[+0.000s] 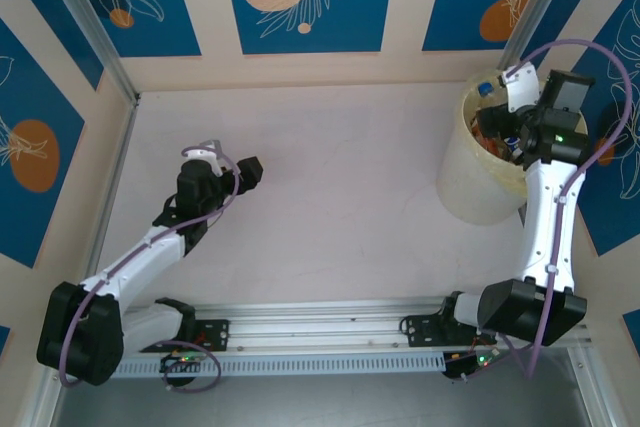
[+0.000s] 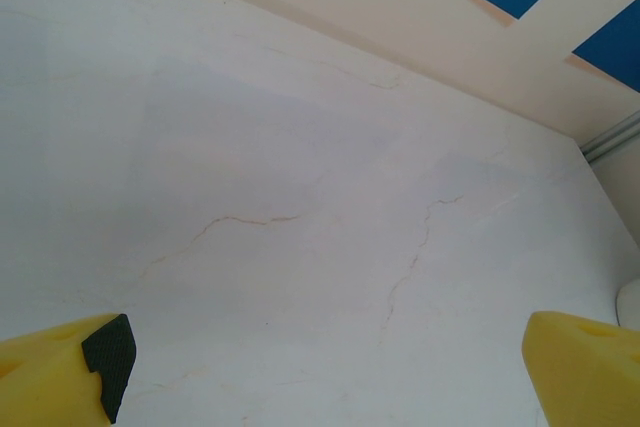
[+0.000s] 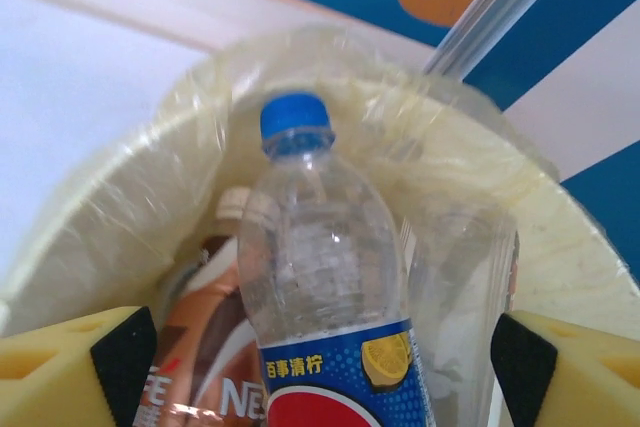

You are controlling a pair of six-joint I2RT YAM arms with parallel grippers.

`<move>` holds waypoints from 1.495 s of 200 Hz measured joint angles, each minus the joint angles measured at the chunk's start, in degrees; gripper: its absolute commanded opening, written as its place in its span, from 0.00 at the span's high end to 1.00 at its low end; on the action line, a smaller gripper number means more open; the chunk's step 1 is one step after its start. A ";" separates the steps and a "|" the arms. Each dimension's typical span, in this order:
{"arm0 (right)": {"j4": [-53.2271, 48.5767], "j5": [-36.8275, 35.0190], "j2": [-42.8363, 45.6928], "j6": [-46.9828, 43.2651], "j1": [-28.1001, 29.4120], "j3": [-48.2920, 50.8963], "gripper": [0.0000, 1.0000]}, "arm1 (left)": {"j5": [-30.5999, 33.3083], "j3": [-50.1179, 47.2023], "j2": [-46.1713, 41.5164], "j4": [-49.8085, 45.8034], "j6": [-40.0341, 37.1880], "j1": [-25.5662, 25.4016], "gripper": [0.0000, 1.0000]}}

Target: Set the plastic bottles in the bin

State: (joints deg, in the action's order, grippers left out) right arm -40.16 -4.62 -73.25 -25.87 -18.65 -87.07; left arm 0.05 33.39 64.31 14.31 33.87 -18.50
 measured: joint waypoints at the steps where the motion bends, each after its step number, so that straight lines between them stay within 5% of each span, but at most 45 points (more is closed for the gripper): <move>1: 0.09 0.13 0.04 0.31 -0.02 -0.04 0.10 | 0.00 0.00 0.00 0.00 0.07 0.00 0.00; 31: 1.27 -0.17 0.00 14.45 -0.50 -2.64 0.17 | 0.00 0.00 -0.66 -0.15 0.33 0.00 0.00; 63: 1.42 -4.04 -1.66 25.22 -0.76 -0.50 0.40 | 0.02 0.00 -1.62 -0.59 0.24 0.00 0.00; 104: 1.66 -5.97 -2.82 28.46 -0.76 3.52 0.70 | 1.01 -0.42 -3.48 -1.29 0.11 0.00 0.00; 143: 3.43 -2.89 -2.25 28.46 -0.70 5.05 0.75 | 1.57 -1.51 -3.52 -1.55 0.13 0.09 0.00; 239: -1.31 2.19 -1.11 29.09 4.17 1.55 0.73 | 3.04 -1.86 -5.07 -2.14 0.11 0.37 0.00; 258: -1.57 4.26 0.66 30.14 7.43 0.74 0.61 | 4.66 -1.86 -6.84 -3.43 0.09 0.68 0.00; 280: 1.03 5.73 5.22 30.82 11.91 2.49 0.37 | 7.19 -1.73 -8.31 -6.32 -0.90 1.44 0.00; 299: 7.32 8.92 11.89 30.42 16.46 9.79 0.30 | 11.04 -0.76 -8.94 -10.21 -2.89 2.34 0.00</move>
State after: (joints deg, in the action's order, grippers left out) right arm -32.84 4.29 -61.36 4.56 -2.20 -77.28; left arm 11.09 32.62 55.37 4.10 30.98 -16.16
